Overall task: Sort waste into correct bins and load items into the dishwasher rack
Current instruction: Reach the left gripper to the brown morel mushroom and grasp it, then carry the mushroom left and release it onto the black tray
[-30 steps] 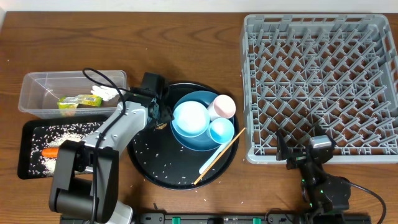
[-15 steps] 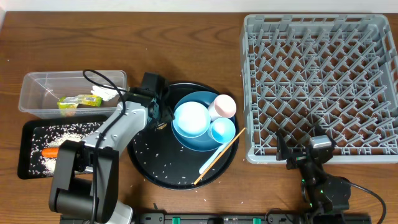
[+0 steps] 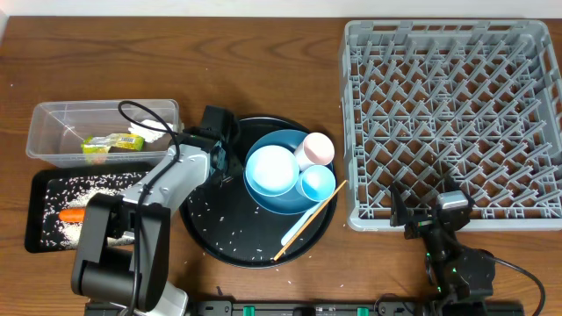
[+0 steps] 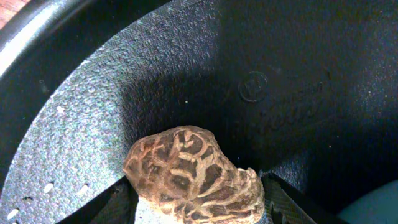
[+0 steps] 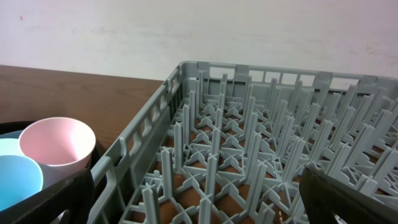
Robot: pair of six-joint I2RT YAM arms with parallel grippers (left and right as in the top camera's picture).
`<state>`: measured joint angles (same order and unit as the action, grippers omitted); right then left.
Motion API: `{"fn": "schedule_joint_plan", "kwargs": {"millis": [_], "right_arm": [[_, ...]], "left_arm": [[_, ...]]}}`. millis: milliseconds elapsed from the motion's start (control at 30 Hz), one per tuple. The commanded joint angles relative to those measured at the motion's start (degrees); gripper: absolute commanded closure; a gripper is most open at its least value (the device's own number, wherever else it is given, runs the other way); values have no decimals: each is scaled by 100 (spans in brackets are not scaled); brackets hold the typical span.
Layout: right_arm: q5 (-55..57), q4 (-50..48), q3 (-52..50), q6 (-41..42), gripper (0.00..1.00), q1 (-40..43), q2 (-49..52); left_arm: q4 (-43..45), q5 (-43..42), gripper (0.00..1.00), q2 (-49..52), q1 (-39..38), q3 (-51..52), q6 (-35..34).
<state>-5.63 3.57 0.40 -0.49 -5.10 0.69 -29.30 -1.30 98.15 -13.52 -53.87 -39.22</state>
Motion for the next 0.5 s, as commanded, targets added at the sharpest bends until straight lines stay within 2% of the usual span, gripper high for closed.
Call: {"fn": "schedule_joint_plan", "kwargs": {"millis": [0, 167, 467], "right_arm": [[-42, 11, -9, -44, 1, -17, -15], [-42, 11, -9, -44, 1, -17, -15], [-42, 11, -9, -42, 1, -17, -15]], "left_arm": [[11, 90, 39, 66, -4, 57, -52], [-13, 87, 46, 17, 31, 11, -48], [-179, 90, 48, -831, 37, -70, 144]]}}
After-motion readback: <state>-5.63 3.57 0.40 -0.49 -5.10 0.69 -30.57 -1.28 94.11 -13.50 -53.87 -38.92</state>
